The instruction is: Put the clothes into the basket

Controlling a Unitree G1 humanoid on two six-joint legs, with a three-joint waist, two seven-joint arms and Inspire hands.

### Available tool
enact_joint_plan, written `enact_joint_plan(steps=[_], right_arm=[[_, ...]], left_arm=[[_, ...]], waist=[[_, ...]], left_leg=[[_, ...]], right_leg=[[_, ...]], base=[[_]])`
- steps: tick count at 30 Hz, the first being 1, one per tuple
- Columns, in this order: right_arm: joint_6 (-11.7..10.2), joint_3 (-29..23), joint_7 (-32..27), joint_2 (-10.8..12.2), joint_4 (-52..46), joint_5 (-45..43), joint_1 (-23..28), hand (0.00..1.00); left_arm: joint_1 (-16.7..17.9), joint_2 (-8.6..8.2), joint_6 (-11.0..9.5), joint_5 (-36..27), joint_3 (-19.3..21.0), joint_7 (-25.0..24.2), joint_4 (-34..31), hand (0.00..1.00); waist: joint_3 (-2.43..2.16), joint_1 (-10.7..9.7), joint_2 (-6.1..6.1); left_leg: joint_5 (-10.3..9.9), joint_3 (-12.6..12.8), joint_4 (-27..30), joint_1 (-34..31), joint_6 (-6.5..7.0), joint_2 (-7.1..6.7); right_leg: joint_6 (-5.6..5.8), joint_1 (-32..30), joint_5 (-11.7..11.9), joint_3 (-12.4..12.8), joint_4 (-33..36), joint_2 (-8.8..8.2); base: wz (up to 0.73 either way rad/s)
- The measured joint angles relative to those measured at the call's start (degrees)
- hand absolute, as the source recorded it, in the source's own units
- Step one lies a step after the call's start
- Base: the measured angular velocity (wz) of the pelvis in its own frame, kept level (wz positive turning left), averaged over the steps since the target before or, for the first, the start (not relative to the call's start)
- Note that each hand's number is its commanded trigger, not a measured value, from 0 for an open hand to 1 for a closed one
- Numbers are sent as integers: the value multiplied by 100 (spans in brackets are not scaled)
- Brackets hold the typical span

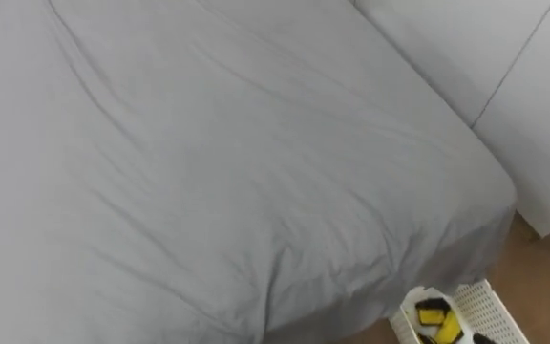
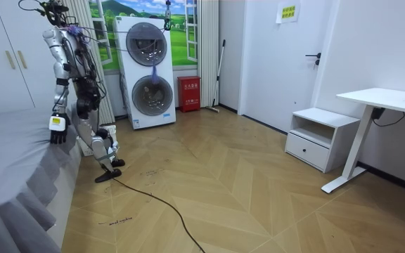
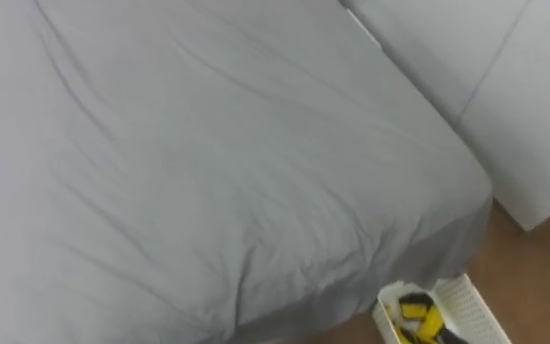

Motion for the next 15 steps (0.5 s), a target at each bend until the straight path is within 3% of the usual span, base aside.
enact_joint_plan(steps=[2,4,7,15], right_arm=[[60,-4,79,137,17,-7,103,0],[150,-5,130,317,32,-11,138,0],[169,149,284,451,202,-182,146,0],[174,491,636,648,476,-1000,163,0]], left_arm=[[12,-108,9,40,104,53,-38,0],[78,-237,10,244,334,121,-140,0],[92,-269,5,453,482,201,-132,0],[-6,-486,-88,912,653,212,64,0]], waist=[[32,19,-79],[35,50,-116],[58,60,-222],[43,247,-268]], left_leg=[[0,-129,-53,140,0,-40],[-1,-190,-97,272,0,-63],[-1,-304,-97,413,0,-86],[-9,-473,-92,523,-4,-129]], right_leg=[[16,194,-16,-110,-69,-10],[23,348,-33,-179,-94,-23],[17,563,-37,-257,-173,-35],[35,759,-60,-389,-242,-85]], base=[[34],[15],[15],[11]])
